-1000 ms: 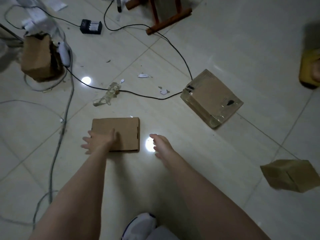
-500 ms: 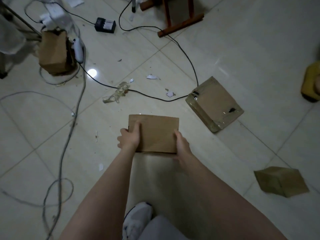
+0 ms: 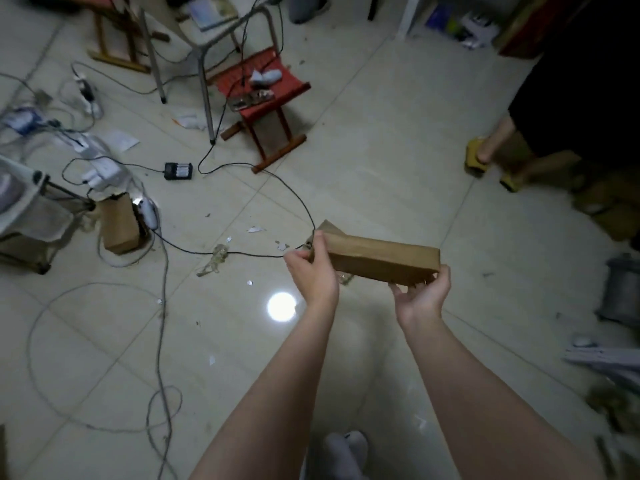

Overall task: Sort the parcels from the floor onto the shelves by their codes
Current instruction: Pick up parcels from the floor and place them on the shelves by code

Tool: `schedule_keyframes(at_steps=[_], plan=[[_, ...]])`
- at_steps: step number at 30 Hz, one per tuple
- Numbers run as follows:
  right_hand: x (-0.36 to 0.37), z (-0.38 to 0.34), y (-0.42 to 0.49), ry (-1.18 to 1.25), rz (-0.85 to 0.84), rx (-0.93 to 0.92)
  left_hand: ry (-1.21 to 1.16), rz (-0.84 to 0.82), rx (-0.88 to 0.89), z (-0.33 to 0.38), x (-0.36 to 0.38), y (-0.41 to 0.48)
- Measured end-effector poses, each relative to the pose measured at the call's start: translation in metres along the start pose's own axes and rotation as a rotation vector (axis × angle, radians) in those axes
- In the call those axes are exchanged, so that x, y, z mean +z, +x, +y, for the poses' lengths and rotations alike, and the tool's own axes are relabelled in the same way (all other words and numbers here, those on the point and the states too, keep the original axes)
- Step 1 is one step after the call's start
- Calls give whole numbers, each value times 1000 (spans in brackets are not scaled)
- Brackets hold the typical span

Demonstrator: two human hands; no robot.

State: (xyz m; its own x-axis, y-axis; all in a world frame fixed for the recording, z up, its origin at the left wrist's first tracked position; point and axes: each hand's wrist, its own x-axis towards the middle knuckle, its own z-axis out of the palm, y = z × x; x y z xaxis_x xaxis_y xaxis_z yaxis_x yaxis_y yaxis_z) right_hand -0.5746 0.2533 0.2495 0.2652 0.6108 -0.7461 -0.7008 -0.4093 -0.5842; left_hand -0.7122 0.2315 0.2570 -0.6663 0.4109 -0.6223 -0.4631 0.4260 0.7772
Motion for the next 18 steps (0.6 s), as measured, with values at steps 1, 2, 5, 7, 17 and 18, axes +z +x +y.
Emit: schedule_keyframes(at_steps=[1, 2, 5, 7, 17, 18], plan=[[6, -18, -20, 61, -18, -4, -28, -1, -16, 20, -4, -20], [10, -35, -39, 102, -20, -16, -48, -3, -35, 38, -10, -40], [8, -79, -98, 167, -51, -58, -67, -40, -58, 74, -29, -98], [-1, -104, -133, 198, -65, -97, -47, -80, -43, 91, -43, -133], [-48, -186, -260, 158, -69, -385, 22, -356, 215, 145, -90, -253], [-52, -194, -268, 118, -51, -400, 16, -397, 227, 150, -90, -259]])
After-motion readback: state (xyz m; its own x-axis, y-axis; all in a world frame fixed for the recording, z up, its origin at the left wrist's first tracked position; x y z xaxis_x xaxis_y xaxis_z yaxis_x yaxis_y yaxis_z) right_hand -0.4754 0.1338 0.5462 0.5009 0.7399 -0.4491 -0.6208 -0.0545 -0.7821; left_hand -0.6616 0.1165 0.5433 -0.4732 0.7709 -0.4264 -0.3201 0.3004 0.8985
